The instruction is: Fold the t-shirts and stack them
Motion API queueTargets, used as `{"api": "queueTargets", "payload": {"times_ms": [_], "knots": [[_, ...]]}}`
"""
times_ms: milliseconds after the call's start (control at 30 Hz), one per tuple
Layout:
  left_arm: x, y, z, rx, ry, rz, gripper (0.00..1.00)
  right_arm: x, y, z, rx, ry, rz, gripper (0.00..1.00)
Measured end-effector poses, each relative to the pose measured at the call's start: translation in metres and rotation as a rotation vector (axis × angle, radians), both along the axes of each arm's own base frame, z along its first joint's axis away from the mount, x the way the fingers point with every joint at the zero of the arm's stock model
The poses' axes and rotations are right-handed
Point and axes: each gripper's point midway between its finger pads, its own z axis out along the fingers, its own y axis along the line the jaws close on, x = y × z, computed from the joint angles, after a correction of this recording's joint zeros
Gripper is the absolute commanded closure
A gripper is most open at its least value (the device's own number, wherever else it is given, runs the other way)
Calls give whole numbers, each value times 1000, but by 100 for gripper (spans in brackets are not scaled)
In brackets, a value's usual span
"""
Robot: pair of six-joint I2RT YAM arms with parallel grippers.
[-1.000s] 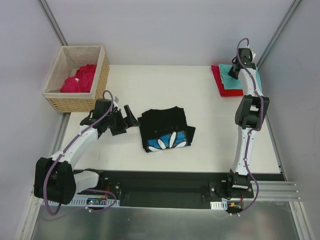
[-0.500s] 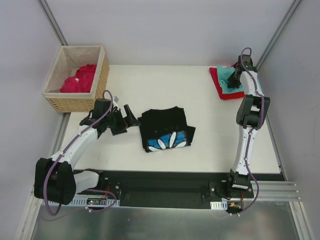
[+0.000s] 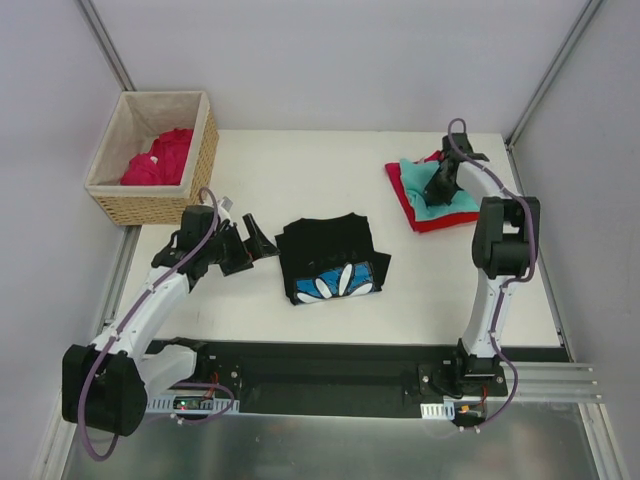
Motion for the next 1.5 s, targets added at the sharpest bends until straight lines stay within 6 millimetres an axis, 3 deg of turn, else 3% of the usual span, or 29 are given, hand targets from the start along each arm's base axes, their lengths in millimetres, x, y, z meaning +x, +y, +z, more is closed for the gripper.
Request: {"api": "queueTargets", "payload": {"times_ms": [200, 367, 400, 433, 467, 500, 600, 733, 833, 933, 1033, 1133, 1300, 1500], "knots": [[-10, -1, 10, -27, -46, -4, 1, -67, 51, -2, 4, 41, 102, 99], [-18, 0, 12, -42, -65, -1, 1, -101, 67, -1, -1, 65, 144, 99], [-19, 0, 13, -42, -67, -1, 1, -105, 67, 0, -6, 68, 148, 95], [-19, 0, 13, -42, -68, -2, 1, -107, 67, 3, -11, 66, 151, 81], [-19, 0, 13, -42, -69, -1, 1, -108, 66, 7, -23, 60, 158, 65], [-19, 0, 13, -41, -69, -2, 1, -111, 65, 12, -40, 53, 166, 38], [-21, -2, 14, -51, -65, -15, 1, -117, 60, 46, -104, -9, 210, 17], [-26, -6, 13, -80, -67, -40, 1, -130, 68, 117, -136, -177, 280, 17], [-42, -7, -5, -104, -38, -41, 1, -154, 71, 173, -122, -335, 301, 16], [-67, -7, -33, -138, 34, -33, 1, -184, 61, 196, -122, -415, 291, 16], [-86, -7, -54, -173, 88, -22, 1, -202, 52, 193, -136, -408, 286, 16], [-94, -11, -64, -224, 104, -10, 1, -205, 51, 178, -149, -364, 300, 16], [-94, -20, -77, -338, 147, 19, 1, -202, 52, 165, -161, -323, 317, 16], [-74, -28, -77, -386, 144, 36, 1, -199, 55, 154, -153, -326, 332, 16]]}}
